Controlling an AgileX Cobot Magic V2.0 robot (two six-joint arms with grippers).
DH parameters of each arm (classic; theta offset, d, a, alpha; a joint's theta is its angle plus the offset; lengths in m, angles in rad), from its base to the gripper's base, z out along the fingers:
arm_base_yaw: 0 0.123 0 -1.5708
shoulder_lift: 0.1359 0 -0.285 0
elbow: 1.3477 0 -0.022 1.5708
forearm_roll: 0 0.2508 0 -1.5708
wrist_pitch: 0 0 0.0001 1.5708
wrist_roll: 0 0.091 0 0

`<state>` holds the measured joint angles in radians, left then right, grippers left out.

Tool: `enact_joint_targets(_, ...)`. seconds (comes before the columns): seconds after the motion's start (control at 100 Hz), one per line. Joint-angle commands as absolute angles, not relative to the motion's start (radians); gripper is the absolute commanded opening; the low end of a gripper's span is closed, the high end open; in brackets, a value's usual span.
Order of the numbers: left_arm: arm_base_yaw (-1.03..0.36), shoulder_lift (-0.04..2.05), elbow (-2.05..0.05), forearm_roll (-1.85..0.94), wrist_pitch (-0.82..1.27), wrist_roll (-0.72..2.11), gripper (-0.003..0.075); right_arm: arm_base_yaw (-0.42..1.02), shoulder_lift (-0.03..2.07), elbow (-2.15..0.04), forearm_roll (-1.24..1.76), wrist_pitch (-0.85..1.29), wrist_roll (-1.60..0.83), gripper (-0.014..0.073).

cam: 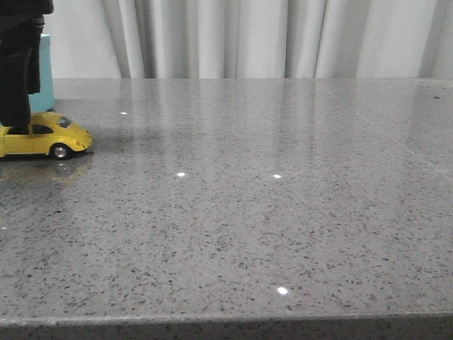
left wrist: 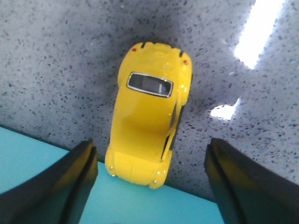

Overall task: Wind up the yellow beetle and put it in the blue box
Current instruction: 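Lower the left gripper over the yellow car and close on it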

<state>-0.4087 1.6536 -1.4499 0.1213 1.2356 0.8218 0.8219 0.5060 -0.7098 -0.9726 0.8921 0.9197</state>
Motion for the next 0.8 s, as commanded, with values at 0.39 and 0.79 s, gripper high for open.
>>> enact_joint_targets(0.39, -0.405, 1.69, -1.473, 0.126, 1.198, 0.833, 0.0482, 0.813, 0.511, -0.731, -1.031, 0.853, 0.915, 0.0435)
enact_joint_targets(0.79, -0.405, 1.693, -1.473, 0.126, 1.198, 0.833, 0.0382, 0.813, 0.511, -0.731, -1.031, 0.853, 0.915, 0.0435)
